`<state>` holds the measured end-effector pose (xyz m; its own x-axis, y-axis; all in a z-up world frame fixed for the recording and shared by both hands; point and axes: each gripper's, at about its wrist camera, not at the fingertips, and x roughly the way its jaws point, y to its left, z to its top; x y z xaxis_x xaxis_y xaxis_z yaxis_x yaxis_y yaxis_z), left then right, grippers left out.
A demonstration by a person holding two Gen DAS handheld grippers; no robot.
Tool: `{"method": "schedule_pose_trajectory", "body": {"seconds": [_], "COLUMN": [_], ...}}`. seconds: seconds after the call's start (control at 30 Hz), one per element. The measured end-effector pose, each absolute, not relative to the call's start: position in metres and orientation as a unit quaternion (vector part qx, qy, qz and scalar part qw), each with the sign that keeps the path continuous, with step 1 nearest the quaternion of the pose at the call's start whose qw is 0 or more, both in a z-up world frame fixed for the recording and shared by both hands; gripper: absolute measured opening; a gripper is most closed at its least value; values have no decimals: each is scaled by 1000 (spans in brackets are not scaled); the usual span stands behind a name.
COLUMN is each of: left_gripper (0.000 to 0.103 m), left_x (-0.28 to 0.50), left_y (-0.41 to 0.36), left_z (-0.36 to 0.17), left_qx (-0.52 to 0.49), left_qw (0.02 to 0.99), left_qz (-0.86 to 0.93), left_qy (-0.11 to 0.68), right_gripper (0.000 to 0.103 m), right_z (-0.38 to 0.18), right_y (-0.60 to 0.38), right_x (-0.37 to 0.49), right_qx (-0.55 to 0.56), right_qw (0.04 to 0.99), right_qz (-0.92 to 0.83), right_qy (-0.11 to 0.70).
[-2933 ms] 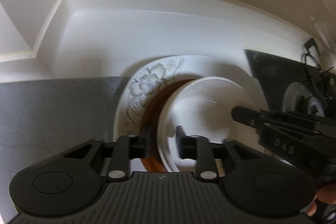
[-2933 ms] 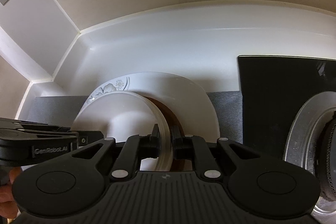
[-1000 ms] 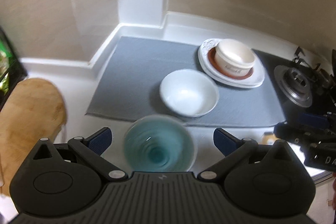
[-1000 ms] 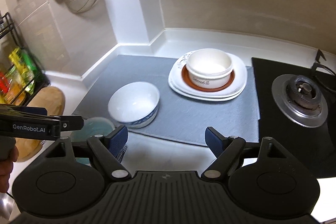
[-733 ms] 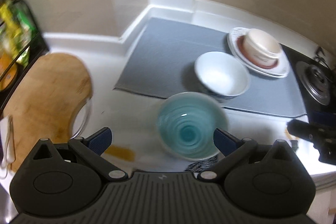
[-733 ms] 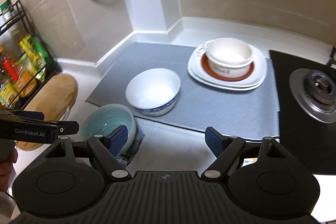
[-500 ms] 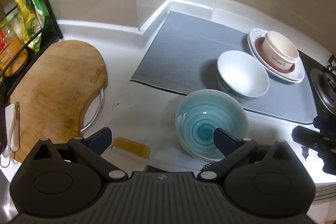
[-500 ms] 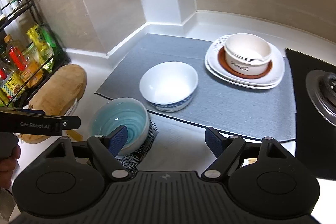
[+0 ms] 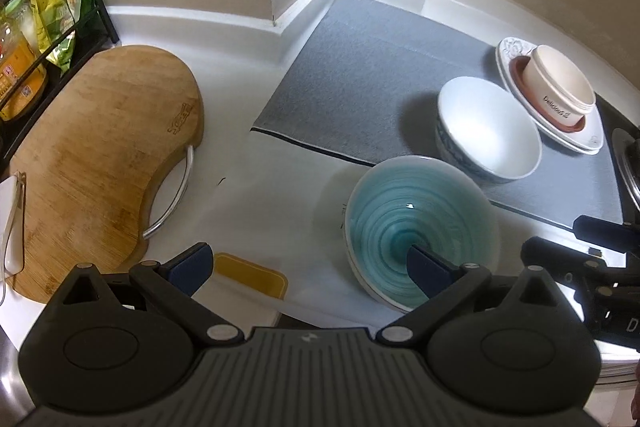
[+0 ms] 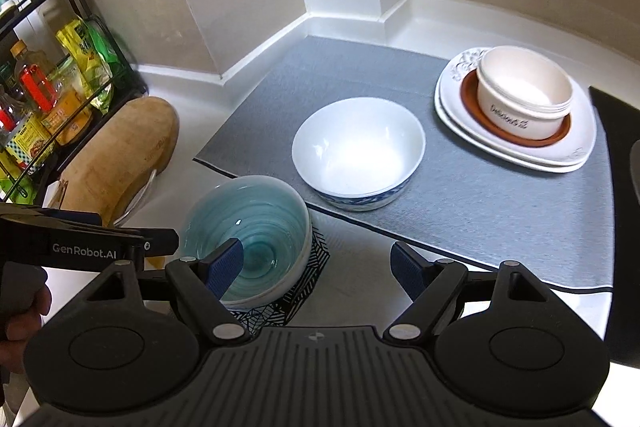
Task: Organize plates and bowls
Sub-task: 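Close the left tool on the teal swirl bowl rim while the right tool grips it too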
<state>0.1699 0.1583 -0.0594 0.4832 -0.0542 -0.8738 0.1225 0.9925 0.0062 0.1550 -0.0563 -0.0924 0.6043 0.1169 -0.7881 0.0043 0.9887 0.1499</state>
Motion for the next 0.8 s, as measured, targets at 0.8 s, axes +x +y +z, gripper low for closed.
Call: {"method": "schedule_pose_trajectory", "body": {"seconds": [0.8], "left_gripper": [103], "left_x": [211], "left_y": [148], "left_z": [-104], "left_qx": [39], "left_qw": [826], "left_qz": [-30], "left_qy": [562], "right_gripper": [82], "right_z": [-136], "right_y": [-48], "right_x": [203], "right_qx": [62], "right_qw": [870], "right_qz": [47], "right_qy": [487]}}
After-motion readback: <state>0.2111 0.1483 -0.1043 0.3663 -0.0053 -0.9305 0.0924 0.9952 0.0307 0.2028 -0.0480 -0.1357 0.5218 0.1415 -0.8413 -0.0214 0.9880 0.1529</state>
